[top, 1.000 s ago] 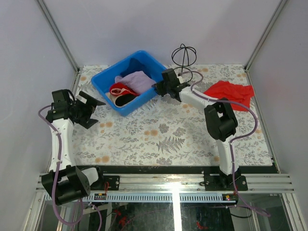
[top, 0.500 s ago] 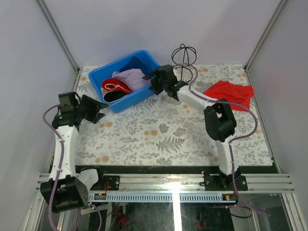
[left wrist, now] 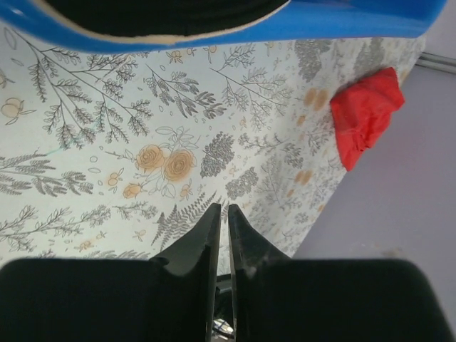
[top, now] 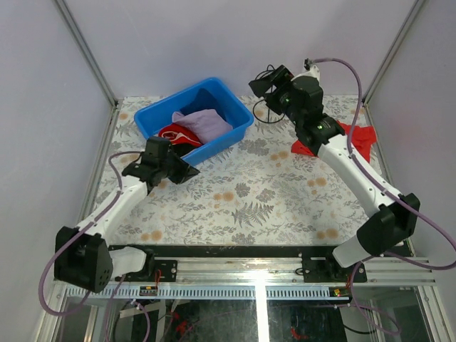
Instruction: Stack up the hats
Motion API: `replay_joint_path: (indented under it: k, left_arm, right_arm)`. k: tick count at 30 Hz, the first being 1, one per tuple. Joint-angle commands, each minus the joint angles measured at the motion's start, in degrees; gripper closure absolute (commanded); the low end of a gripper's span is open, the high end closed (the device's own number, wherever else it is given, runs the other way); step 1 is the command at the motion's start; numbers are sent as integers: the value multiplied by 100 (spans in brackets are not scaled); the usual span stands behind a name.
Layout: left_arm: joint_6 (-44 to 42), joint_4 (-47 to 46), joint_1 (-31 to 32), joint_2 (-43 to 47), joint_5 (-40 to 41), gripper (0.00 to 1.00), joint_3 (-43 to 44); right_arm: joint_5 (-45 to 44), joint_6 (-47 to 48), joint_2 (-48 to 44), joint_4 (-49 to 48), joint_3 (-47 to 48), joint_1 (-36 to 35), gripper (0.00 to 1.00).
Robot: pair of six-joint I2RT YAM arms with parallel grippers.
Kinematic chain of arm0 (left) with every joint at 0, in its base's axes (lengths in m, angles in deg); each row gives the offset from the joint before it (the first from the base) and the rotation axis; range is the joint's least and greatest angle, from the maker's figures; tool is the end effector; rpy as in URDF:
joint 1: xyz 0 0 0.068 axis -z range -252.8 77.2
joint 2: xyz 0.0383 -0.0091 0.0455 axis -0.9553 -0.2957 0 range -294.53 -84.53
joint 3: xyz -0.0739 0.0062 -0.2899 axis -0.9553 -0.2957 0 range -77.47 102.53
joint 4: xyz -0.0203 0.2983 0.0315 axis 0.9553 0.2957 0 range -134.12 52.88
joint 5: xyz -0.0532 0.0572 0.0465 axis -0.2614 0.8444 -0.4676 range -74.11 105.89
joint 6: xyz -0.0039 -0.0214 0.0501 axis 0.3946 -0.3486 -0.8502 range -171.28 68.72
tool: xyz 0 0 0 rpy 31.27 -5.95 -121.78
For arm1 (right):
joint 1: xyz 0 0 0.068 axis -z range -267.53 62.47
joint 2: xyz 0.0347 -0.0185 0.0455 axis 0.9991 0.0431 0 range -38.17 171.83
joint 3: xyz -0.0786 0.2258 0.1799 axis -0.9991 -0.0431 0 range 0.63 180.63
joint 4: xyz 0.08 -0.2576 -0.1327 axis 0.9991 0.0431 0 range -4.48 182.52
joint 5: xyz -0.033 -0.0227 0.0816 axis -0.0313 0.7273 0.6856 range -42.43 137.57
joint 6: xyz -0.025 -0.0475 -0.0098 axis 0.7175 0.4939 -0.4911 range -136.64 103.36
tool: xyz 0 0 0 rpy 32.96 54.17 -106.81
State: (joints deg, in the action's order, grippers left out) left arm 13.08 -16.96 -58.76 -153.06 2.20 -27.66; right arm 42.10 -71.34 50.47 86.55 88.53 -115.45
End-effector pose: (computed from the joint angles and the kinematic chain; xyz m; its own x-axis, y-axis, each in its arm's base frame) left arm 0.2698 -0.0764 0.2707 -0.6580 -0.7384 -0.1481 -0.4567 0.5476 -0.7012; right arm 0.3644 0.1891 0.4575 -0.3274 0.7459 -0.5801 -0.1983 0.5460 0.8140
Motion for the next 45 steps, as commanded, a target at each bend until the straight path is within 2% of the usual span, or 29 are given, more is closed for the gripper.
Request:
replay_joint_path:
  k: [1,6,10,16,22,27,28,30,33,42,45]
  left_arm:
    - [211,-866,325,-372,663,94,79]
    - [-90,-1141,358,-1123,1318,95,289]
    - [-483,-1066,111,-1817,1620,94,898]
    - [-949,-1035,-608,-2702,1525,94,1570]
    - [-1518,-948,-1154,-3609,1442,94,2431]
    - [-1827,-840,-1551,-4132,1162,92,3199]
    - [-1917,-843,-1563,-4126,1089,88,3309]
    - [-2063,-871,-1551,-3979,914,71,3481]
    - [-1999,-1063,-1558,-3480,764,56,3365]
    - [-1650,-1207,-1575,-2281,27,49,2899]
    - [-1765,-1151,-1595,-1999,106,47,2746]
  right_arm:
    - [-218,687,-324,312,-424,125,23]
    - [-116,1115,-893,480,-878,486,23]
    - [-122,1818,-809,1441,-645,858,21]
    - [921,2001,-328,1568,-574,1712,21]
    - [1012,2608,916,1833,931,1795,32]
    - [1440,2823,2273,2166,2659,1775,34]
    - [1364,2955,2516,2241,2915,1763,33]
    - [1188,3098,2909,2287,3325,1755,32]
    - [1172,3136,3378,2154,3675,1744,32]
    - [809,3223,3884,1488,3878,1445,32]
    - [628,3301,4025,1227,3967,1320,32]
